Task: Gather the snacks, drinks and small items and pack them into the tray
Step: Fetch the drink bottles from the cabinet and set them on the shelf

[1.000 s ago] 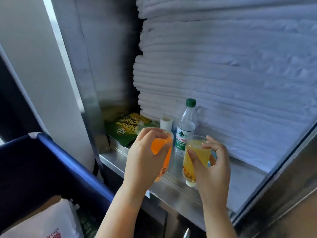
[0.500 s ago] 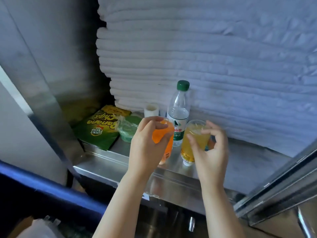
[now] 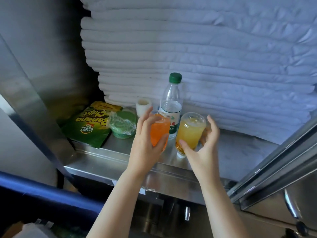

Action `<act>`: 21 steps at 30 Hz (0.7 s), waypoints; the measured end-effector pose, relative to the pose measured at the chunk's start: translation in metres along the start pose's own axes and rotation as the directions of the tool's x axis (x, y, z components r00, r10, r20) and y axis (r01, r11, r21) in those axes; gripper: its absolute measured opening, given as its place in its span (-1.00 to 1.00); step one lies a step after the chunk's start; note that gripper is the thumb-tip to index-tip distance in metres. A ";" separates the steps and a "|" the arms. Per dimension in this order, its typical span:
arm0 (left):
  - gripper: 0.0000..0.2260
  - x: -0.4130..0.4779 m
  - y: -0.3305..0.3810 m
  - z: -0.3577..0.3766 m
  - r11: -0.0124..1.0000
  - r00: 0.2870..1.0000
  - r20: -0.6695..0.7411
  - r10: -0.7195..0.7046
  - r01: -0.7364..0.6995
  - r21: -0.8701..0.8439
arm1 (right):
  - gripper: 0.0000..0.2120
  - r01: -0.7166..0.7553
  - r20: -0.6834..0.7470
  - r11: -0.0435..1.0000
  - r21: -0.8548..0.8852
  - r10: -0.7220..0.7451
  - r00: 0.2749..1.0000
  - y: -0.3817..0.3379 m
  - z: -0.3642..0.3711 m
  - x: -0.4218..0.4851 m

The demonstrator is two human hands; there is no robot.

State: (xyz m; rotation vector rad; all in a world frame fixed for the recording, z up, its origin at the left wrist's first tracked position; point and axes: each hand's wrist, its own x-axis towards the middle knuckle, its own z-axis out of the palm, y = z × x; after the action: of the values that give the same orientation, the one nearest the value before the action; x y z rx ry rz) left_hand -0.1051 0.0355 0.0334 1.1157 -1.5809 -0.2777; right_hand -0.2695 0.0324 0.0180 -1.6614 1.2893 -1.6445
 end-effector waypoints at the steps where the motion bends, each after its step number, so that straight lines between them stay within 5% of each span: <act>1: -0.44 -0.002 -0.002 0.002 1.000 1.000 -0.006 -0.007 0.007 -0.010 | -0.08 -0.034 0.021 0.999 0.005 0.034 0.999 0.003 0.000 -0.002; 8: -0.12 -0.024 -0.016 0.009 0.950 0.962 0.044 -0.269 0.273 -0.154 | -0.25 -0.045 0.068 0.986 -0.163 0.056 0.996 0.016 0.001 -0.018; 21: -0.43 -0.043 -0.036 0.018 0.898 0.924 0.124 -0.362 0.382 -0.218 | -0.44 -0.183 -0.043 0.976 -0.122 0.179 0.983 0.027 -0.001 -0.036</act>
State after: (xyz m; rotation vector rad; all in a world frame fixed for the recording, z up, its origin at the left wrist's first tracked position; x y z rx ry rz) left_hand -0.1058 0.0428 -0.0252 1.2225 -1.3497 -0.7591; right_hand -0.2725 0.0505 -0.0230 -1.5423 1.5395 -1.5149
